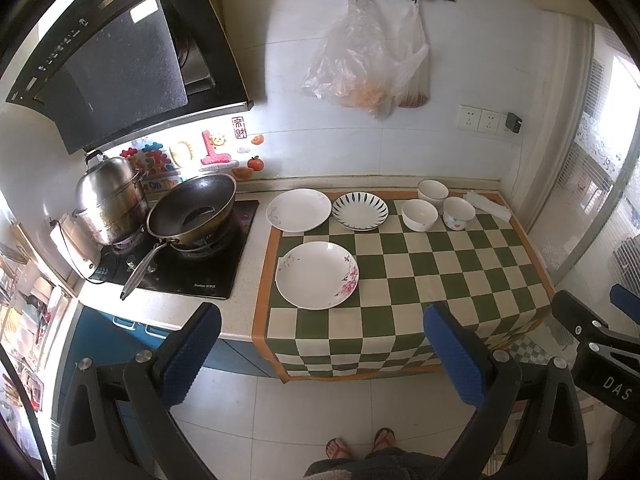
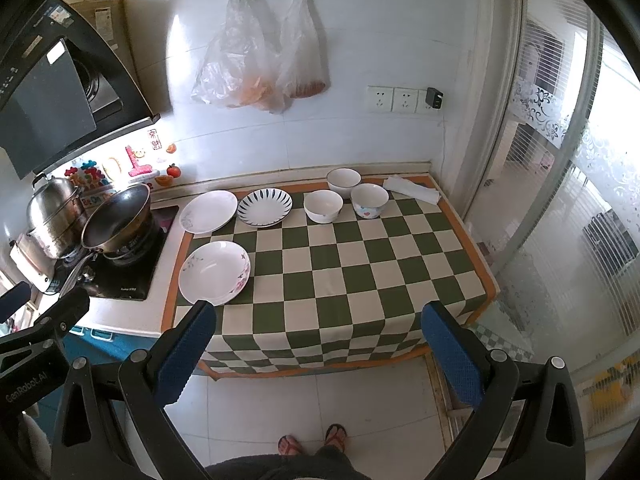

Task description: Organize plates and bowls

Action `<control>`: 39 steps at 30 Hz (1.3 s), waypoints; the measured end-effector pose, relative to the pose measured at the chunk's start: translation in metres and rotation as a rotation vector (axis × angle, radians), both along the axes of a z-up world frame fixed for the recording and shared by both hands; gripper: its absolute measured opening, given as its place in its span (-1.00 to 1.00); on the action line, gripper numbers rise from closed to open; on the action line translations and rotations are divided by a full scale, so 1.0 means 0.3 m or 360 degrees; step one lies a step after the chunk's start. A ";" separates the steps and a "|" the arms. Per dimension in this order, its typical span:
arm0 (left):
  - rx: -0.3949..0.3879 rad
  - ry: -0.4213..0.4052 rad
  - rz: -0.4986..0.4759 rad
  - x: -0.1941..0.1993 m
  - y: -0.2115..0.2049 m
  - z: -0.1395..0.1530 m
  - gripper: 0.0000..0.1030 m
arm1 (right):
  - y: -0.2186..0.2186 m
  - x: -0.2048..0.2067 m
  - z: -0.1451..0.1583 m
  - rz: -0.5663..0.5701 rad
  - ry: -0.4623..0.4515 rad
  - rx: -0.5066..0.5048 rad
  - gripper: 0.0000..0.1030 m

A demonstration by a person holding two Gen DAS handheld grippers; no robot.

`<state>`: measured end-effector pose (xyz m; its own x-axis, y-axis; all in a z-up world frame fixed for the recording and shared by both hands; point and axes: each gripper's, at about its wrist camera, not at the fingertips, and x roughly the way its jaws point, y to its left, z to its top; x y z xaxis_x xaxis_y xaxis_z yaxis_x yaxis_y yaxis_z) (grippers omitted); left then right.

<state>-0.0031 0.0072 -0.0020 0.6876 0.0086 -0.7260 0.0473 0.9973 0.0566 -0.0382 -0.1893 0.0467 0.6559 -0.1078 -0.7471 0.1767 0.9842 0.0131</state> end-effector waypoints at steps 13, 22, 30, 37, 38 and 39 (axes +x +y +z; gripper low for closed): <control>-0.0005 0.0003 0.0007 -0.006 0.006 0.000 1.00 | 0.012 0.000 -0.011 0.0008 0.0010 -0.0004 1.00; -0.0010 0.0009 0.0008 -0.014 0.021 -0.013 1.00 | 0.020 0.003 -0.031 0.0012 0.0028 0.0004 1.00; -0.0008 0.0015 0.0010 -0.019 0.032 -0.025 1.00 | 0.025 0.015 -0.039 0.0005 0.0028 -0.0006 1.00; -0.0009 0.0018 0.0011 -0.016 0.030 -0.023 1.00 | 0.027 0.021 -0.042 -0.0003 0.0027 -0.0007 1.00; -0.0010 0.0018 0.0011 -0.016 0.030 -0.022 1.00 | 0.025 0.025 -0.040 -0.0006 0.0027 -0.0008 1.00; -0.0010 0.0018 0.0011 -0.015 0.029 -0.022 1.00 | 0.025 0.028 -0.040 -0.0008 0.0026 -0.0009 1.00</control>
